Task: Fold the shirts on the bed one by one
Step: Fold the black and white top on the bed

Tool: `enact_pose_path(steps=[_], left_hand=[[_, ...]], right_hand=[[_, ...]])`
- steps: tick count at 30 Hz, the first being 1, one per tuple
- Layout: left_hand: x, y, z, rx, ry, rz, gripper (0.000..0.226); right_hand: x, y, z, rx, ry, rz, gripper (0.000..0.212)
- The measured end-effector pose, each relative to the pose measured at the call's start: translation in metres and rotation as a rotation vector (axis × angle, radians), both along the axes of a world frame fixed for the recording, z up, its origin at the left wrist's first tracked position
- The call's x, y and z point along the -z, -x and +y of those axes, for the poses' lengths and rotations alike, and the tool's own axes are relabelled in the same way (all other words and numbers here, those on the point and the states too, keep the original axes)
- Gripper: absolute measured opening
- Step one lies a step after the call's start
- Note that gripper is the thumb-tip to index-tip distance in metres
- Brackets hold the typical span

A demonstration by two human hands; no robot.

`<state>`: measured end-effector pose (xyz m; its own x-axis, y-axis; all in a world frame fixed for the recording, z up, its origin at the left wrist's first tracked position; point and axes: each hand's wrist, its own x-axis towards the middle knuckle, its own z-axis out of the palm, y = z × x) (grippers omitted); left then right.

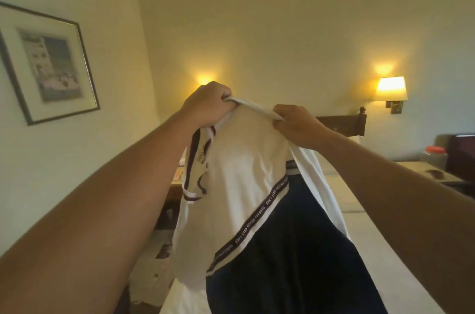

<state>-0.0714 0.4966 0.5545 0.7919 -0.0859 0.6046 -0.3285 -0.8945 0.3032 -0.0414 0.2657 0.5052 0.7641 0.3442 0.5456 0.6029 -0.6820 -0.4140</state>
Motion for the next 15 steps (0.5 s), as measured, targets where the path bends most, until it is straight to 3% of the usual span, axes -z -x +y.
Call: enact_pose_path(steps=[6, 10, 12, 15], left_hand=[[-0.008, -0.012, 0.010, -0.091, -0.066, 0.012, 0.037], [-0.006, -0.020, 0.013, -0.147, -0.074, 0.082, 0.042], [-0.006, -0.024, 0.008, -0.160, -0.059, 0.210, 0.049], [-0.009, -0.023, -0.001, -0.057, 0.031, 0.460, 0.073]], right_hand=[[0.022, -0.029, -0.030, 0.163, 0.014, 0.119, 0.021], [0.013, -0.032, -0.030, 0.150, -0.314, 0.089, 0.025], [0.003, -0.030, -0.025, 0.097, -0.458, 0.123, 0.026], [-0.009, -0.032, -0.020, 0.072, -0.431, 0.121, 0.020]])
